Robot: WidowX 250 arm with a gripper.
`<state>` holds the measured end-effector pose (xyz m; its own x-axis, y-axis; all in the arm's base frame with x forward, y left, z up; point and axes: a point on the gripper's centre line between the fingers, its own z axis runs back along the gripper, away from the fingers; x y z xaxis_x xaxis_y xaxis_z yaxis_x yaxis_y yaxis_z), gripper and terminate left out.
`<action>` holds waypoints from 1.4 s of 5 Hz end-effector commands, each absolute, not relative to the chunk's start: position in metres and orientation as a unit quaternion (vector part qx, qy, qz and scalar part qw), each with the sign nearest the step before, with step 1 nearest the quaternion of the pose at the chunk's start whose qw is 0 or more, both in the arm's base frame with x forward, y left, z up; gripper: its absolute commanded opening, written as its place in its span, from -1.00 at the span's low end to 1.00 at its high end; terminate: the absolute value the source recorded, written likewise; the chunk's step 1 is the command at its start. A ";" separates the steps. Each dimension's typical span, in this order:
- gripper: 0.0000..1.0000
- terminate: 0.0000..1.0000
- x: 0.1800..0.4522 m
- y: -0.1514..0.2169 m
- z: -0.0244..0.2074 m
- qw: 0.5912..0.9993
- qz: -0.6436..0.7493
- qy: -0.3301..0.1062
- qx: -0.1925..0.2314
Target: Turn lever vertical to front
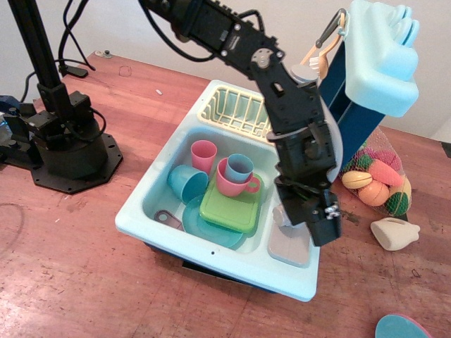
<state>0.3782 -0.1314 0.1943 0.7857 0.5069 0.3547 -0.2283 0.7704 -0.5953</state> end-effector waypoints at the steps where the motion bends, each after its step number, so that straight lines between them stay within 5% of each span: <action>1: 1.00 -1.00 0.363 -0.124 0.208 0.903 0.193 -0.270 -0.272; 3: 1.00 -1.00 0.347 -0.120 0.186 0.905 0.231 -0.268 -0.236; 5: 1.00 -1.00 0.363 -0.135 0.188 0.929 0.271 -0.184 -0.173; 7: 1.00 -1.00 0.348 -0.140 0.169 0.922 0.281 -0.179 -0.199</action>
<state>0.3330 -0.1351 0.1481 0.7738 0.6053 0.1866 -0.4898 0.7586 -0.4297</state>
